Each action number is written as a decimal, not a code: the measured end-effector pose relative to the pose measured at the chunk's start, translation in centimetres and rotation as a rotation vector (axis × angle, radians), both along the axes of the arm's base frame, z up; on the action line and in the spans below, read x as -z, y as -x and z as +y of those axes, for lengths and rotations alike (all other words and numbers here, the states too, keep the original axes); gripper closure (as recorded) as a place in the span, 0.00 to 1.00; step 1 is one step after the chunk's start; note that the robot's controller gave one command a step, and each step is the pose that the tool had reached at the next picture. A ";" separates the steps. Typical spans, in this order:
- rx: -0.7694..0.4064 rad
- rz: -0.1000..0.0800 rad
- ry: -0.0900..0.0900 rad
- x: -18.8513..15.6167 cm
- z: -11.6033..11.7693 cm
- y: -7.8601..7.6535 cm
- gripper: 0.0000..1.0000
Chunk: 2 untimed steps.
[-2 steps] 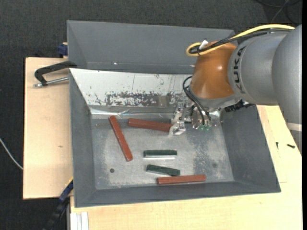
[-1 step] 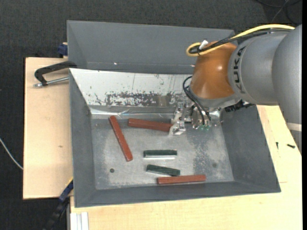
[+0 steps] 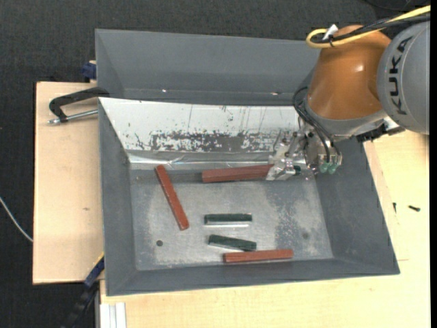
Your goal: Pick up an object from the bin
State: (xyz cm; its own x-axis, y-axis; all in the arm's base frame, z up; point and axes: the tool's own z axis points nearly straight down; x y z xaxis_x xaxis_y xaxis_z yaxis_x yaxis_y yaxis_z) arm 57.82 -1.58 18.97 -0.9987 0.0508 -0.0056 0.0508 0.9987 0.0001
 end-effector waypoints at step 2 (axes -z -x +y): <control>-0.196 0.004 -0.001 -2.0 -1.3 0.0 1.00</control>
Offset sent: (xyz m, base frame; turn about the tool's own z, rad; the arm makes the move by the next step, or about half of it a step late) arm 0.0029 -0.0570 0.0728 -0.6335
